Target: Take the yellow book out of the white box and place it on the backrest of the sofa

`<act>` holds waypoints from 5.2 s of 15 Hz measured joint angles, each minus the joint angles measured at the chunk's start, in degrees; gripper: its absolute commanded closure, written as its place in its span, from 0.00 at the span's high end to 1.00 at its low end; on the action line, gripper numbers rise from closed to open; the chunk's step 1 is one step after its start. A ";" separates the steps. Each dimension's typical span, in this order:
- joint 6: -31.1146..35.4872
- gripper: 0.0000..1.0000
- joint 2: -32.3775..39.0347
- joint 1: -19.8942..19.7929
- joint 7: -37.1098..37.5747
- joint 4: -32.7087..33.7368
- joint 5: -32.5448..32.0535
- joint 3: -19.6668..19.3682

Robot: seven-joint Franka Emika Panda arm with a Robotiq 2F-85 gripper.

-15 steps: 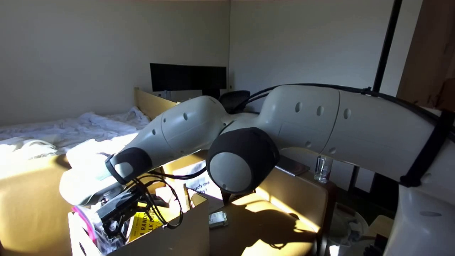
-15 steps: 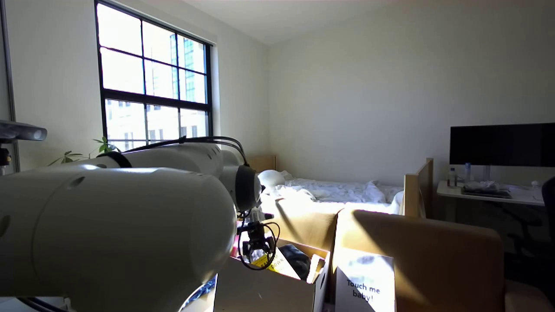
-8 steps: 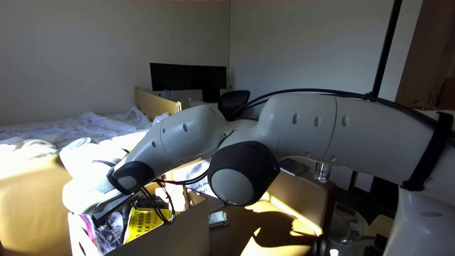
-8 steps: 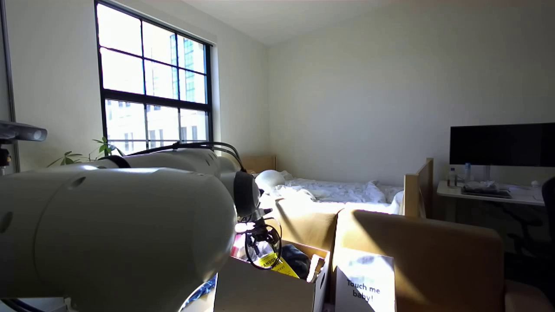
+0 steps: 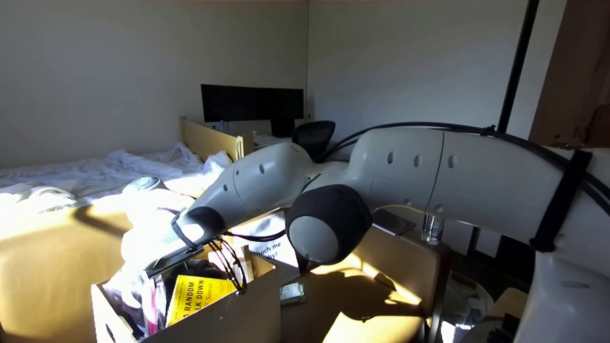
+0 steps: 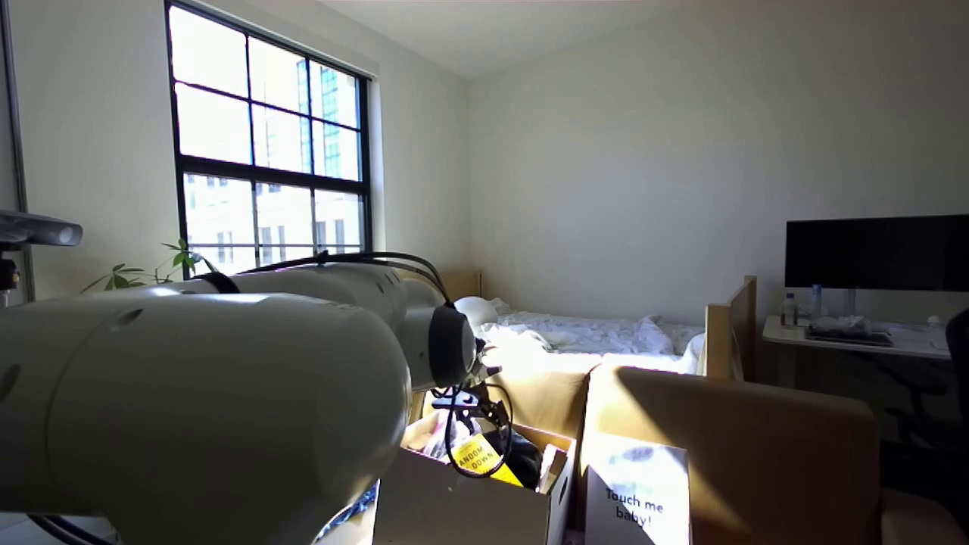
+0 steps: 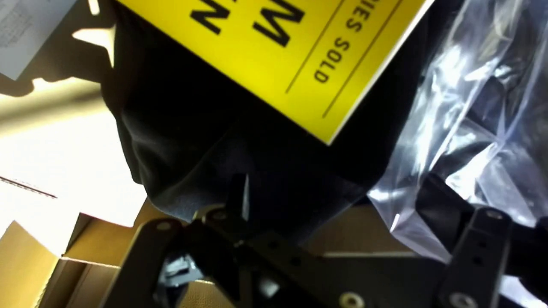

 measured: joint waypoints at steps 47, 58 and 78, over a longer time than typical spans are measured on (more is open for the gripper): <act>-33.03 1.00 0.71 -13.08 -82.85 7.77 7.82 13.73; -20.55 1.00 1.02 -12.87 -80.26 2.09 9.24 14.23; -41.85 0.10 1.02 -15.81 -98.47 1.53 9.89 15.22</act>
